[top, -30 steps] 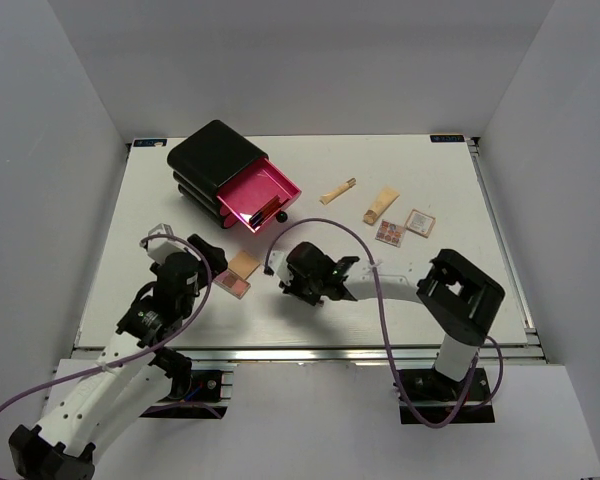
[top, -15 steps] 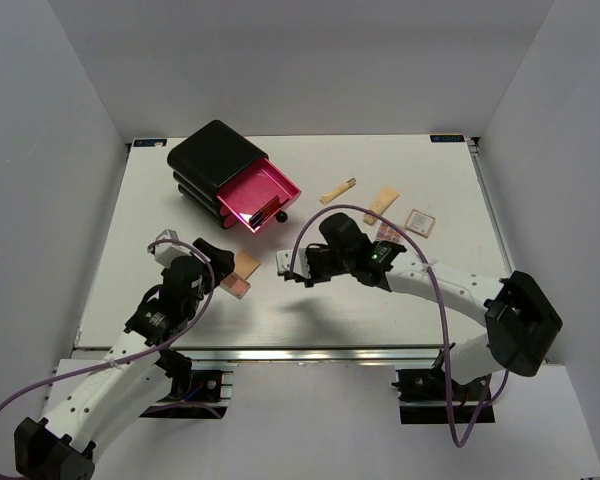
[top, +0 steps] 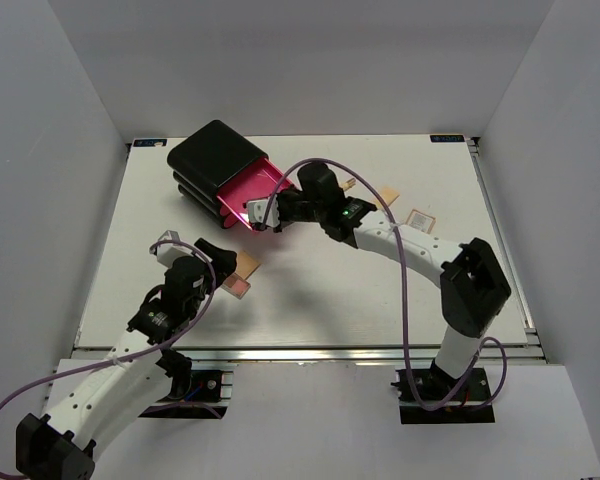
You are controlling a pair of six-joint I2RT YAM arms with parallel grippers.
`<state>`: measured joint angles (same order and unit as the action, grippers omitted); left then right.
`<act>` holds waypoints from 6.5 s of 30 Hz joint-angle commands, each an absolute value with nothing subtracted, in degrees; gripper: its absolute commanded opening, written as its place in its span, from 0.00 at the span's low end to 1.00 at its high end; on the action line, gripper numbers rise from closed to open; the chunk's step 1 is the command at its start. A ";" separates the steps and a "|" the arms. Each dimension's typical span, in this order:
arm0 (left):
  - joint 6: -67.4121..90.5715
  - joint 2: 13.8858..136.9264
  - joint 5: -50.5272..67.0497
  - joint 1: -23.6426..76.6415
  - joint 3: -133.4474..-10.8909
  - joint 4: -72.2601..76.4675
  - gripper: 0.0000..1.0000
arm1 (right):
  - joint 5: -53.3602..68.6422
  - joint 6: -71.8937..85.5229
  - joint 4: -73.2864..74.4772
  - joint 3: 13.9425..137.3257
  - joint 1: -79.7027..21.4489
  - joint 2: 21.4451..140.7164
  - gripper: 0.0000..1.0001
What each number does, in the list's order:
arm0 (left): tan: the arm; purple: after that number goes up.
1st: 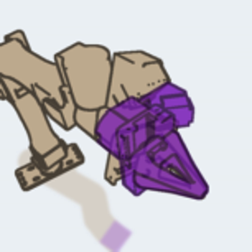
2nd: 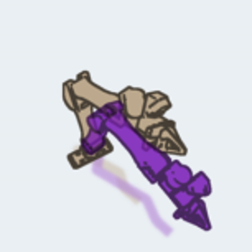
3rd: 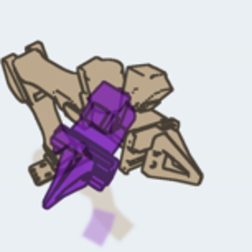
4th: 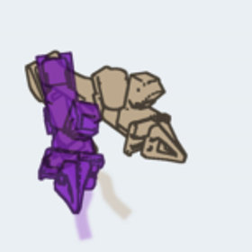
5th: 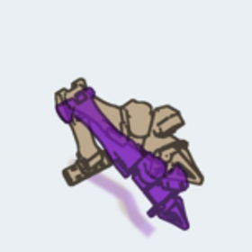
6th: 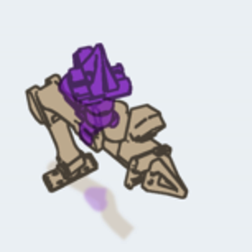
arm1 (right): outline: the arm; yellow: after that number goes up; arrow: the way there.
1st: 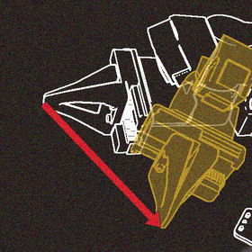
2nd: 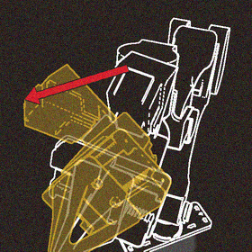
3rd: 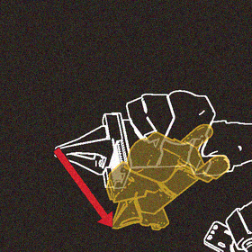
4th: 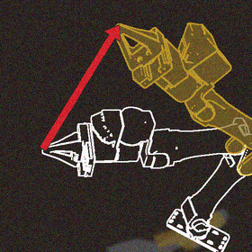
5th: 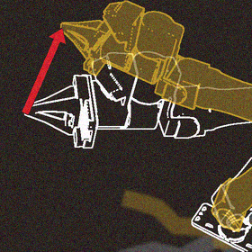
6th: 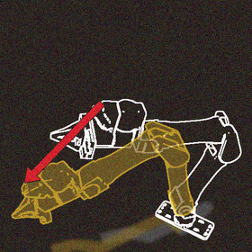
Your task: Organize the makeup
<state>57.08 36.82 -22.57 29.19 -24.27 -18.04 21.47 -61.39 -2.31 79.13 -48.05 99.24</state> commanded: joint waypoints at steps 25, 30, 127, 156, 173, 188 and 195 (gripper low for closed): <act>47.91 41.48 -23.38 28.92 -35.58 -16.96 0.91 | 14.41 -58.63 -8.79 91.93 -46.67 112.15 0.52; 36.84 49.10 -21.10 28.74 -45.33 -16.79 0.37 | 9.51 -40.29 -19.64 86.52 -44.83 105.04 0.31; 13.01 122.87 -11.78 -4.04 -109.95 -12.92 0.92 | 18.28 37.18 -7.47 100.37 -38.58 123.58 0.11; 9.32 123.14 17.75 -5.19 -98.88 -14.68 0.86 | 16.17 35.51 -7.29 103.71 -38.50 127.71 0.11; 9.23 118.83 21.89 -5.18 -88.42 -11.86 0.86 | 11.78 30.95 -8.96 101.69 -38.50 126.56 0.12; 9.05 120.67 21.27 -5.01 -89.56 -11.95 0.86 | 3.08 11.70 -10.63 113.89 -40.60 132.26 0.12; 8.79 120.76 21.62 -4.66 -89.38 -11.87 0.86 | 4.48 6.16 -14.85 119.08 -42.62 137.01 0.18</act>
<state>7.94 116.11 16.25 -7.60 -92.77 2.81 4.62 10.55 -10.07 115.48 -41.45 134.54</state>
